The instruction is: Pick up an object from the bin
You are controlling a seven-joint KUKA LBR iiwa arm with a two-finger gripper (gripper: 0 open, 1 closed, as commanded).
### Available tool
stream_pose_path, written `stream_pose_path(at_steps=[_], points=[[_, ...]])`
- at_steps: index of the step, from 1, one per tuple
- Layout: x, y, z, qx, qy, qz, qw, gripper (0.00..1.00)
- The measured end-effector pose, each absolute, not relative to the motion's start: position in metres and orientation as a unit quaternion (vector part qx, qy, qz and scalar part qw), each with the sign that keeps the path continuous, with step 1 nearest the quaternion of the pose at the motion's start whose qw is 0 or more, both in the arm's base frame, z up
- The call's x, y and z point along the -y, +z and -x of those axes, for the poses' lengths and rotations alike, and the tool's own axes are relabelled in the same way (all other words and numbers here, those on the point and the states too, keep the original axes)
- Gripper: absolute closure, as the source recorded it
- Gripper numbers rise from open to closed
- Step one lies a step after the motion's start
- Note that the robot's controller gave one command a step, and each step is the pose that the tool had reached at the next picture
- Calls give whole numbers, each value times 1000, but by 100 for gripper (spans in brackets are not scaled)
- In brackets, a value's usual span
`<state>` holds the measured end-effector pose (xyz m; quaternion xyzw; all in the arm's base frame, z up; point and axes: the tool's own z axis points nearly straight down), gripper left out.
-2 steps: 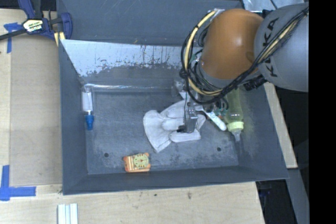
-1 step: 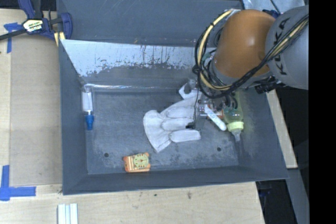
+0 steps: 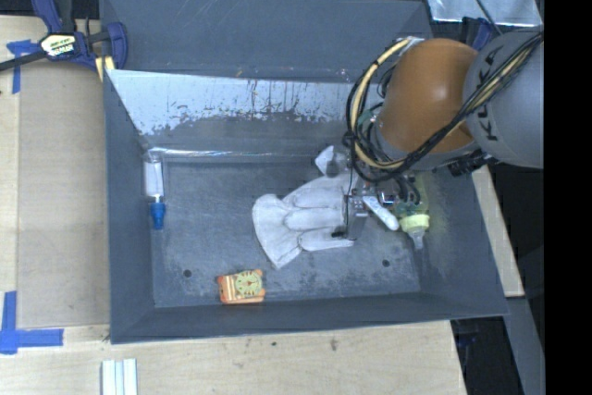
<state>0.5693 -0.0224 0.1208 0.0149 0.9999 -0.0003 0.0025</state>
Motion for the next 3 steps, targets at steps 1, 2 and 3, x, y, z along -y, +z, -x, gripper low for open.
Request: stream_pose_path(at_steps=[1, 2, 3], points=[[9, 75, -590, -1000, 0, 15, 4, 100], [9, 75, -590, -1000, 0, 15, 4, 100], [36, 204, -590, -999, 0, 43, 2, 100]])
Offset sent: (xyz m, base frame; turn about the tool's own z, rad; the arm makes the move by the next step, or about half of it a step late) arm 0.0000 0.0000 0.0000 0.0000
